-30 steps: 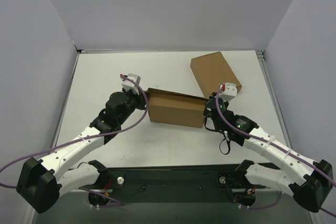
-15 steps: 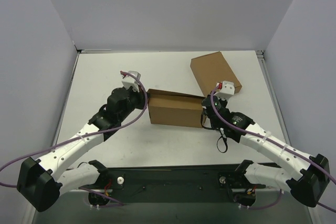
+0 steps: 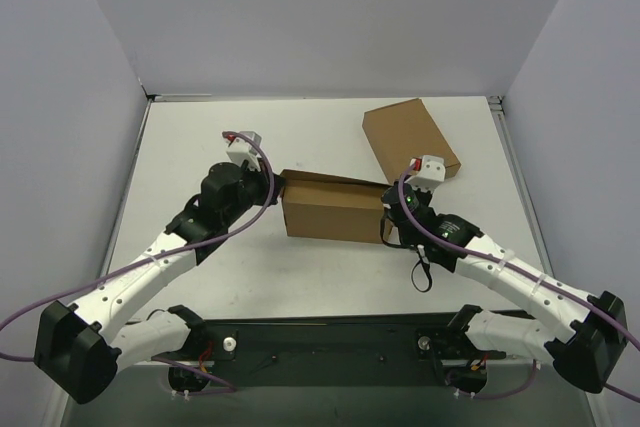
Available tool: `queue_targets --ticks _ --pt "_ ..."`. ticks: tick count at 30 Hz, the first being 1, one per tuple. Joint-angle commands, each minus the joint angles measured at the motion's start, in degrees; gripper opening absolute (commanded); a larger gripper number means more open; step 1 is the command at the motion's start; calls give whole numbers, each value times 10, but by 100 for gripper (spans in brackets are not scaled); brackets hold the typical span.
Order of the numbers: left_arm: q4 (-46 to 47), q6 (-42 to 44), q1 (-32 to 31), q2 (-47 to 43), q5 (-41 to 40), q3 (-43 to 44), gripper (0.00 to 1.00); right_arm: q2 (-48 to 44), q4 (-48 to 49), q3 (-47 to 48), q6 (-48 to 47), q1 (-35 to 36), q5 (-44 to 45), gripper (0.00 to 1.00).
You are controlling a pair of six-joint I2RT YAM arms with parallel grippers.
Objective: Fold the paper box
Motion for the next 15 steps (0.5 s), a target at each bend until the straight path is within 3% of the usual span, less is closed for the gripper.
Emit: queue_targets --ticks 1,15 --pt "-50 -53 -10 15 77 3 0 60 -159 -54 10 7 -63 0" --pt "0 -100 -18 14 72 -25 0 64 -156 -53 7 14 -60 0"
